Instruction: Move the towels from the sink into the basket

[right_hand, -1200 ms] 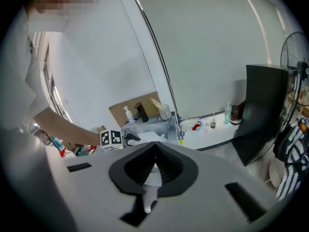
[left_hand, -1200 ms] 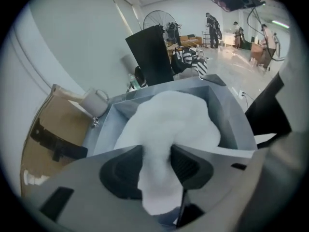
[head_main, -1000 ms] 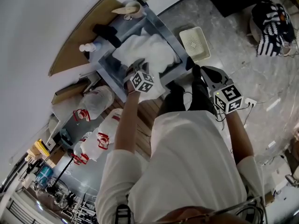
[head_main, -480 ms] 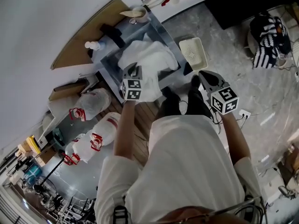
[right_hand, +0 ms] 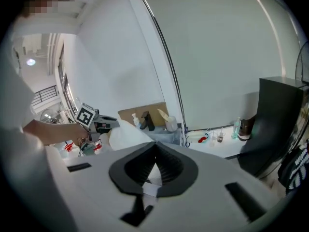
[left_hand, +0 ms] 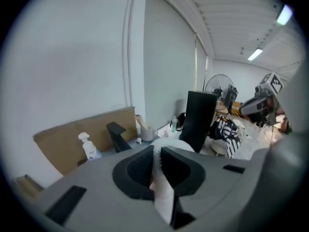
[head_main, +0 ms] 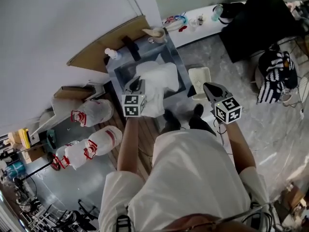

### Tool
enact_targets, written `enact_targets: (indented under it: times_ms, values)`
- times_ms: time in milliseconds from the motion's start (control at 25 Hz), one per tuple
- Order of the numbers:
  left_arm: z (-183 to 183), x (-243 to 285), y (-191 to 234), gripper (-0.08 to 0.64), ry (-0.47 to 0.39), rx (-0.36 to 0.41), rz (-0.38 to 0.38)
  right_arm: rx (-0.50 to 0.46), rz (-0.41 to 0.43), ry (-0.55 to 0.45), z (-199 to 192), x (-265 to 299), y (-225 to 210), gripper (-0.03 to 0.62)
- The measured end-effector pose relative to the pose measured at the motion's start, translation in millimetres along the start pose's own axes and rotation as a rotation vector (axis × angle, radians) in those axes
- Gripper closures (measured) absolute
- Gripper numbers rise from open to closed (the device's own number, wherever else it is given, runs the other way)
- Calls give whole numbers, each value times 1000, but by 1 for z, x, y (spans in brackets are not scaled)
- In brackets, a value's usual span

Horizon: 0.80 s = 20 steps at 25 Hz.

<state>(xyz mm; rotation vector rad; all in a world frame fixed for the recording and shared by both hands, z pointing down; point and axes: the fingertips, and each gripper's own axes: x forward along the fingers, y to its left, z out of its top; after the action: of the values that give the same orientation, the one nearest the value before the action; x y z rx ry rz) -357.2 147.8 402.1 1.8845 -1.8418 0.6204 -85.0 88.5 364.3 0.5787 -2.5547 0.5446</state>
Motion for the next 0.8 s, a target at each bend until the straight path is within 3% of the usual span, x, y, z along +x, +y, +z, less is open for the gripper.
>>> enact_targets:
  times_ms: [320, 800]
  values:
    - [85, -55, -4, 528, -197, -85, 28, -109, 56, -34, 41, -5, 3, 589]
    - [211, -123, -22, 528, -439, -151, -38, -191, 116, -123, 101, -18, 13, 589]
